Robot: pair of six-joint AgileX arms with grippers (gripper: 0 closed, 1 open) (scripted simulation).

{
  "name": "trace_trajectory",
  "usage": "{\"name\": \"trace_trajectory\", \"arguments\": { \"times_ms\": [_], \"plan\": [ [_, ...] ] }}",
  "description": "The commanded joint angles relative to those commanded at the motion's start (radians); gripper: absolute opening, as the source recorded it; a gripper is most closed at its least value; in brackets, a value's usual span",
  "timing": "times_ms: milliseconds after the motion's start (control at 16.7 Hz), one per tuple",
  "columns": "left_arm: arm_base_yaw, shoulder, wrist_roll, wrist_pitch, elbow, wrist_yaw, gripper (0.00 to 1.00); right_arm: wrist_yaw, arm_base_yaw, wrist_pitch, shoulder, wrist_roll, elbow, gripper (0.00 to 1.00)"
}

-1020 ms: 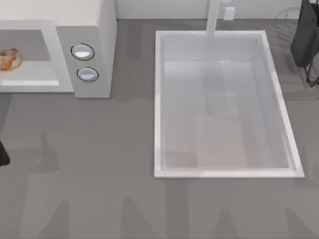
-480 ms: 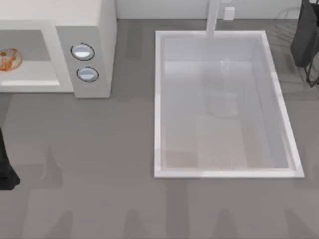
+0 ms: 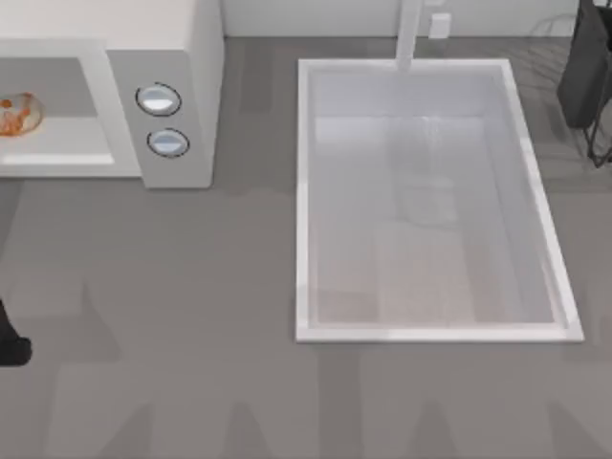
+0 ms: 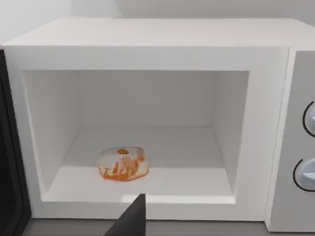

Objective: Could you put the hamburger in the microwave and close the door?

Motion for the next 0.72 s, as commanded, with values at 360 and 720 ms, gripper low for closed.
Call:
{"name": "trace_trajectory", "arguments": {
  "times_ms": [360,720],
  "plan": [
    [0.0,0.0,0.0,0.0,0.0,0.0,0.17,0.0,0.0,0.0,0.0,0.0,0.0,1.0],
    [0.0,0.0,0.0,0.0,0.0,0.0,0.0,0.0,0.0,0.0,0.0,0.0,0.0,1.0]
  ]
}}
